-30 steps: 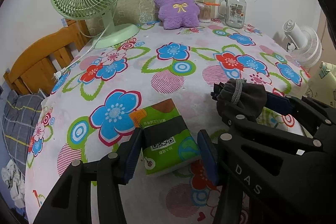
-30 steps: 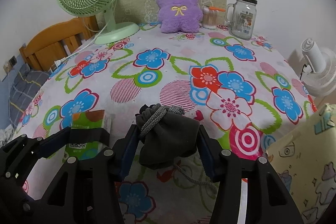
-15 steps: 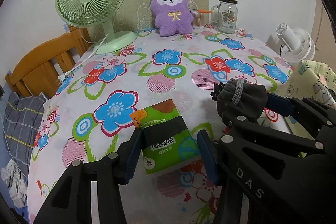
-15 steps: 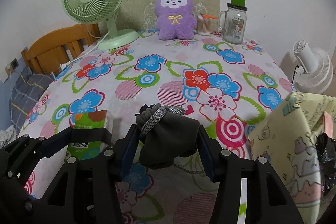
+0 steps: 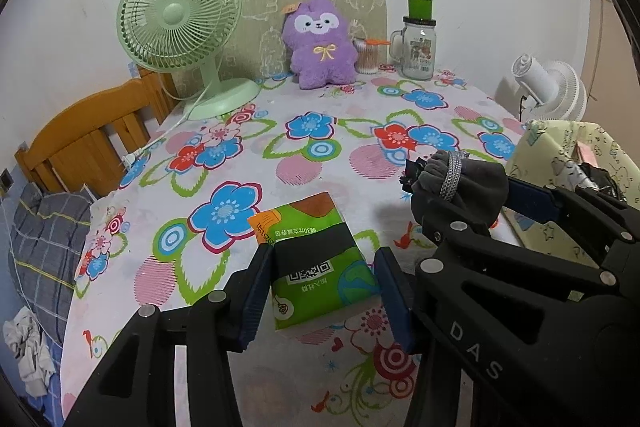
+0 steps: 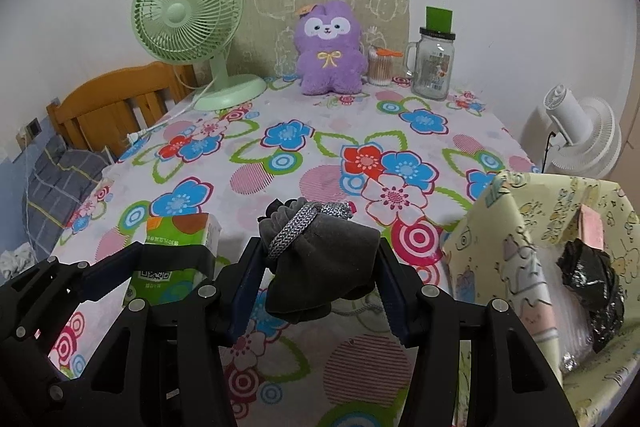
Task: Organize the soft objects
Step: 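Carry the grey glove and green tissue packet with both tools toward the yellow basket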
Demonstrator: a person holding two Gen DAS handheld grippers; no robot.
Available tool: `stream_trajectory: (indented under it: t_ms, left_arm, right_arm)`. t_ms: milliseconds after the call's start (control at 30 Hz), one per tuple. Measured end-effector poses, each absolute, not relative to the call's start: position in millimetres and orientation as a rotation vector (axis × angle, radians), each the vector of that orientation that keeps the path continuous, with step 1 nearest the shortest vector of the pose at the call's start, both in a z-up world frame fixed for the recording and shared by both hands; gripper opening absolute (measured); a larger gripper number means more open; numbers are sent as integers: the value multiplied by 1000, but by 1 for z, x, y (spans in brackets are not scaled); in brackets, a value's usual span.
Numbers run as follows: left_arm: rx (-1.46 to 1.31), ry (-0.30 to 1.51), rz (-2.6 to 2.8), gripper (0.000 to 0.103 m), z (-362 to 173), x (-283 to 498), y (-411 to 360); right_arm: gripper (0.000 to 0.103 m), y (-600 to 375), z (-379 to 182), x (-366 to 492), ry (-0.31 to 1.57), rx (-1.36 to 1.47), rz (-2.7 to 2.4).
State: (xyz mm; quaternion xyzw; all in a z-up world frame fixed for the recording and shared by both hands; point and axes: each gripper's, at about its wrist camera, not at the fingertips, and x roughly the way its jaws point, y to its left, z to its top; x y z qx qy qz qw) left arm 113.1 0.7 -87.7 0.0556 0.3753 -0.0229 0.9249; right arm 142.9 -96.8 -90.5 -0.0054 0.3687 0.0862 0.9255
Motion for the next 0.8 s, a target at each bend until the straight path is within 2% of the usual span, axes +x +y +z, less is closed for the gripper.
stream_trajectory:
  t_ms: [800]
  left_arm:
    - [145,659,-73,53,-48,63,-18]
  right_arm:
    - [58,-115,-45,86,646,-28,141]
